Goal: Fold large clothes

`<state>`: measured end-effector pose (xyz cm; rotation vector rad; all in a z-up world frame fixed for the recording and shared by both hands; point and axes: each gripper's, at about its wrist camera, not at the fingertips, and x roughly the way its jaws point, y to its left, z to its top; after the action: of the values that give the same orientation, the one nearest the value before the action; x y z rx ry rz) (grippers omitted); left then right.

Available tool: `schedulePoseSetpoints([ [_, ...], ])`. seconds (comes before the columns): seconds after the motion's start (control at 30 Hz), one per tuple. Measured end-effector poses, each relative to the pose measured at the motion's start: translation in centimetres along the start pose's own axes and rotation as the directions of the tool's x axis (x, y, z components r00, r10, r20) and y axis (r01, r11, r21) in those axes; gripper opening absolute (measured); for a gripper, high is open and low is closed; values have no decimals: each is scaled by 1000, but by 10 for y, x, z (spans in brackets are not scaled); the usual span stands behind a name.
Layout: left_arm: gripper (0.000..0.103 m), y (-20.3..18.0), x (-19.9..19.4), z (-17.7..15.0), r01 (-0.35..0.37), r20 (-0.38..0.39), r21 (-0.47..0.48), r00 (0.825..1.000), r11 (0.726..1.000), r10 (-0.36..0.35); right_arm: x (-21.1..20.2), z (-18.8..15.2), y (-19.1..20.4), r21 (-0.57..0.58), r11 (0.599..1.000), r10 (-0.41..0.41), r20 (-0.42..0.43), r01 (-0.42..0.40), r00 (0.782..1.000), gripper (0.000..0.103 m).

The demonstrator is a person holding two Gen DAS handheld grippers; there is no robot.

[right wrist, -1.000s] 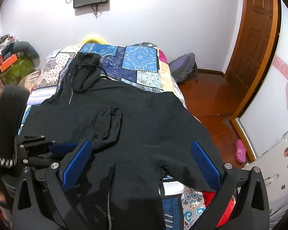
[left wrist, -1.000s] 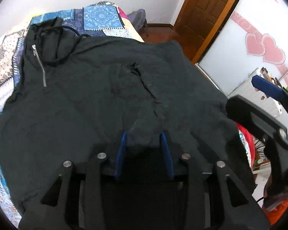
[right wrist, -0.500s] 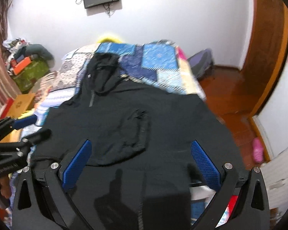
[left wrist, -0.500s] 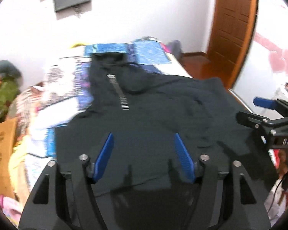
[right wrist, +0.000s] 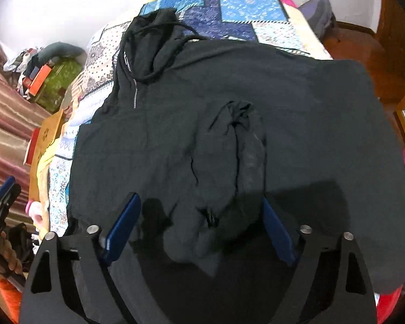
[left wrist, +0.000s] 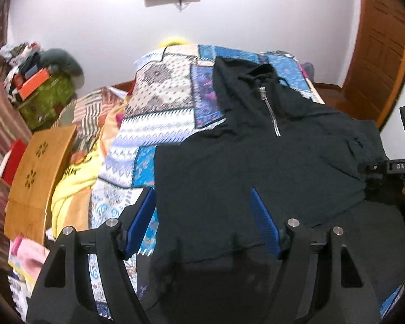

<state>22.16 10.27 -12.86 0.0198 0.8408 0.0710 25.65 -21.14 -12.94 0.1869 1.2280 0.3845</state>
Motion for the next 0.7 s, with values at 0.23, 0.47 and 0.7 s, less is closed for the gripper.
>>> schedulePoseSetpoints([
  [0.23,71,4,11,-11,2,-38,-21,999,1000,-3,-1,12,-2,7,999,-50,11,50,999,19],
  [0.47,71,-9,11,-8,9,-37,3,999,1000,-9,-58,16,8,-35,999,-10,143,15,990,7],
  [0.7,71,-26,12,-5,45,-40,16,998,999,-44,-62,8,-17,-11,995,-100,163,103,982,7],
])
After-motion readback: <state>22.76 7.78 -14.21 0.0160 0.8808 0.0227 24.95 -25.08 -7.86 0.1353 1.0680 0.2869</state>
